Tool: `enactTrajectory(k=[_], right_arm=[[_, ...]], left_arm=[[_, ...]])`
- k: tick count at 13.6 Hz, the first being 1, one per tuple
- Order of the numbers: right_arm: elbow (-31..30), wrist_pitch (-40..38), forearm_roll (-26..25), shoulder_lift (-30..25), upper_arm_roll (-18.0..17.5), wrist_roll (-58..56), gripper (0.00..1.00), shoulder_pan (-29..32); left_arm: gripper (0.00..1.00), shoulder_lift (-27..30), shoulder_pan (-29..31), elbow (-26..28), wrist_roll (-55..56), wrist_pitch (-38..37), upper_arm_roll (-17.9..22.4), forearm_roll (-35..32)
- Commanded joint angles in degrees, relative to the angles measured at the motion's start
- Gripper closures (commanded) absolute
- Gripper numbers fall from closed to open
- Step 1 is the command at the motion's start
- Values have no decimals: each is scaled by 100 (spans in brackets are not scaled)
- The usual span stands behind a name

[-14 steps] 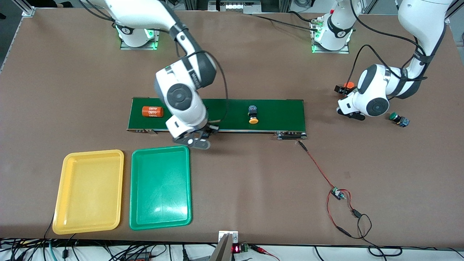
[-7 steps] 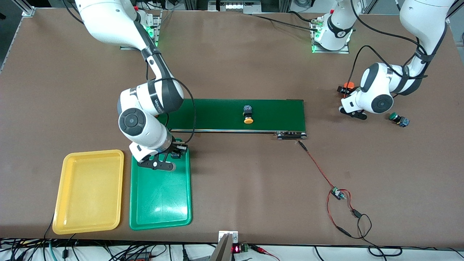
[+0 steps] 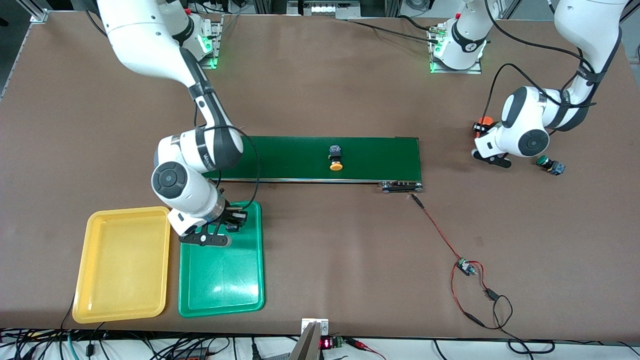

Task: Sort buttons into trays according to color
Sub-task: 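Carry the green switch over the green tray while the left gripper reaches a cylinder, then release the green switch into the green tray while the left gripper places the cylinder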

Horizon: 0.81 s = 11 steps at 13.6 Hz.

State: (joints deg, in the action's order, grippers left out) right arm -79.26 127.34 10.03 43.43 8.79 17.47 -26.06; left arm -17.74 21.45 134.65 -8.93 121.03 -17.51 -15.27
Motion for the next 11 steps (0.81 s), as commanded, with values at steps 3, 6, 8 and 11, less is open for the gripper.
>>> enactTrajectory(k=[3, 6, 8, 11], right_arm=[[138, 632, 17, 341, -88, -927, 95, 426], [199, 704, 8, 490, -88, -1131, 95, 444], [331, 713, 8, 657, -88, -1272, 95, 532], [385, 783, 8, 781, -80, -1657, 95, 585]], left_arm=[[83, 78, -404, -1237, -565, -483, -24, 24], [82, 34, -589, -1765, -1055, -555, -637, 41], [81, -106, -791, -2011, -1548, -555, -885, 41], [81, -300, -1291, -2179, -1804, -546, -964, 50]])
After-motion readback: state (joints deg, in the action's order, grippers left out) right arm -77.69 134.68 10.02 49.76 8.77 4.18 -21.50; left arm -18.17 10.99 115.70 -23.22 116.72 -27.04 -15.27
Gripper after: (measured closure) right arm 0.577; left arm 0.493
